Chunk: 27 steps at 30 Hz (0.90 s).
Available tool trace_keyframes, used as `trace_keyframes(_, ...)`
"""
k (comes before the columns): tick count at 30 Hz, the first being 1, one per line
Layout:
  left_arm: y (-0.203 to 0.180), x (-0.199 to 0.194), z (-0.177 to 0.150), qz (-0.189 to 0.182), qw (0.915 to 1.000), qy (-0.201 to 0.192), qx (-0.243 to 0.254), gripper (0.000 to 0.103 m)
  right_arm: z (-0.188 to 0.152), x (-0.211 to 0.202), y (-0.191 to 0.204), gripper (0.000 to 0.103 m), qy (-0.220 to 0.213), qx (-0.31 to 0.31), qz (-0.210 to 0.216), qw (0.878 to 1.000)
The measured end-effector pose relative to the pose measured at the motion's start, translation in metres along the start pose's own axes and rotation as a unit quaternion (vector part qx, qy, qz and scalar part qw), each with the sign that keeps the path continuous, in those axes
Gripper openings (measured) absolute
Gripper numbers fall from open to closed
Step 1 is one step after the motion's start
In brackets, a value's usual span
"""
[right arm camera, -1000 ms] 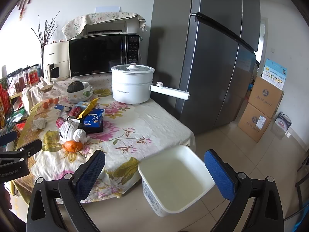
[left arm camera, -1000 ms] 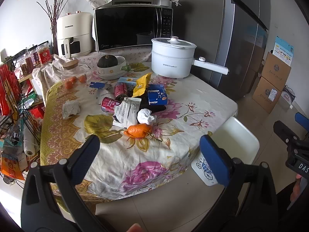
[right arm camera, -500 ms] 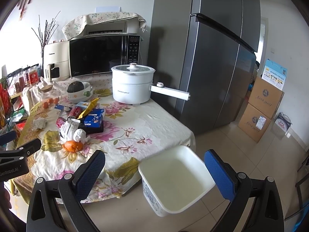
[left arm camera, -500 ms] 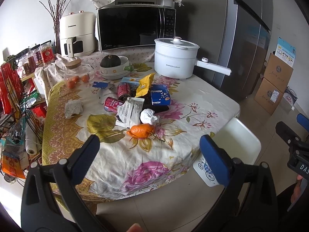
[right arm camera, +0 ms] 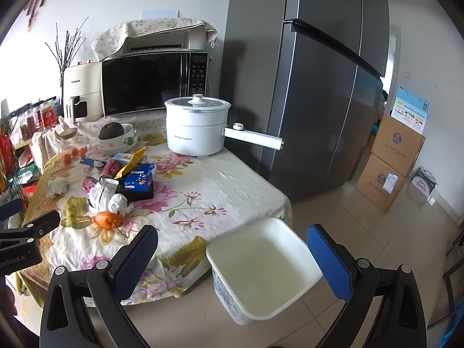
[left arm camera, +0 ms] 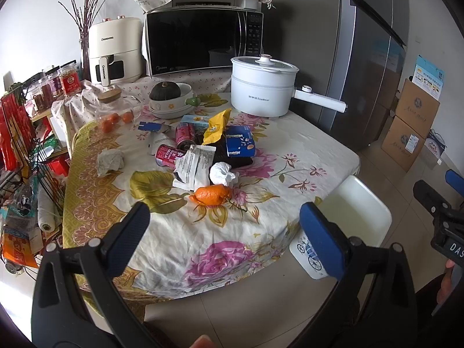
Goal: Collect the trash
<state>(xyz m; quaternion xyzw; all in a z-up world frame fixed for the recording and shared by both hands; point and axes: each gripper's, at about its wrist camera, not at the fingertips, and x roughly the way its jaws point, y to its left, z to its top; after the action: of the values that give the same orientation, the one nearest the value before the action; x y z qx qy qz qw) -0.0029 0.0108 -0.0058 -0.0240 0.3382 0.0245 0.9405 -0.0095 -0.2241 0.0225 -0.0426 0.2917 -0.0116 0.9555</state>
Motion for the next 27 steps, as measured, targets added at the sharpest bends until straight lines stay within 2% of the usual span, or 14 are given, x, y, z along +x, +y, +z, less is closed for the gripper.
trace_keyframes(27, -0.0024, 0.0005, -0.0019, -0.002, 1.0, 0.001, 0.001, 0.103, -0.0018, 0.0023, 0.0006, 0.103, 0.003, -0.003, -0.002, 1.0)
